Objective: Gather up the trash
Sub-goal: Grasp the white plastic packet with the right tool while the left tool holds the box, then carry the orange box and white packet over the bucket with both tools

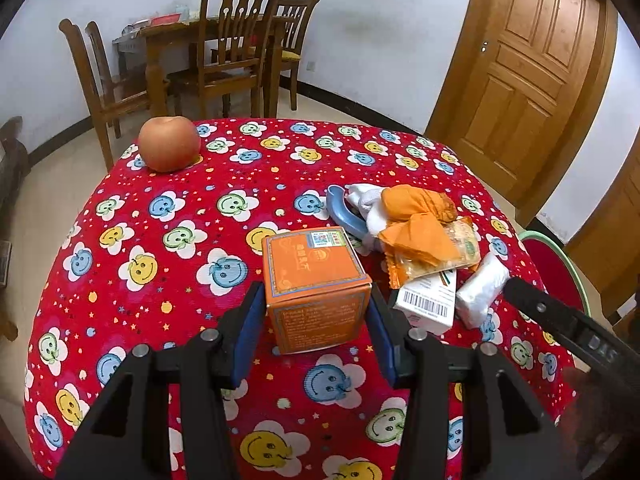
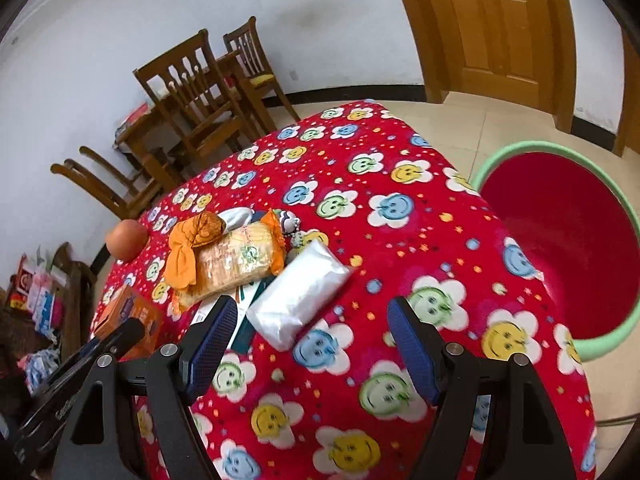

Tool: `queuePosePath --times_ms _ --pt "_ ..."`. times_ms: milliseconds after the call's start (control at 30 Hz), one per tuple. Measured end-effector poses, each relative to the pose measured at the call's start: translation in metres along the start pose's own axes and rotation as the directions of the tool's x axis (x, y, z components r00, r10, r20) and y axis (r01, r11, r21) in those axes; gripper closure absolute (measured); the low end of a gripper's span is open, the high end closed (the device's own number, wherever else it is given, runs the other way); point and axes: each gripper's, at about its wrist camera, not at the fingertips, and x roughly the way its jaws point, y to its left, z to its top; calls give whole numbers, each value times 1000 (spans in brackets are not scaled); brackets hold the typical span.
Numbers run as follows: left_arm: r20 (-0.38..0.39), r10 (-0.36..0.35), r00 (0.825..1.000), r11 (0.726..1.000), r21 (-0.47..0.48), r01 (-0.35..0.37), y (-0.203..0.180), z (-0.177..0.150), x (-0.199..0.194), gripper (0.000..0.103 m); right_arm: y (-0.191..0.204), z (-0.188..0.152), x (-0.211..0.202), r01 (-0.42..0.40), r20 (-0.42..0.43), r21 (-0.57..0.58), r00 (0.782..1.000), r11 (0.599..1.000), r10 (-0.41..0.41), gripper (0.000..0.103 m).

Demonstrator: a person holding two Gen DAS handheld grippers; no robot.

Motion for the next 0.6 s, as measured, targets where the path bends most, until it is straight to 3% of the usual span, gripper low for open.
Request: queuePosePath --times_ms 67,300,600 --pt "0 -4 1000 1000 -1 4 1 0 1 53 2 2 7 -4 -5 0 1000 1000 4 25" --pt "-6 -7 1000 1000 -7 7 6 0 4 53 8 2 26 0 -33 2 999 1000 0 47" --pt "-8 -7 1000 1000 -18 6 11 0 8 53 3 -2 35 3 -48 30 999 1000 -2 58"
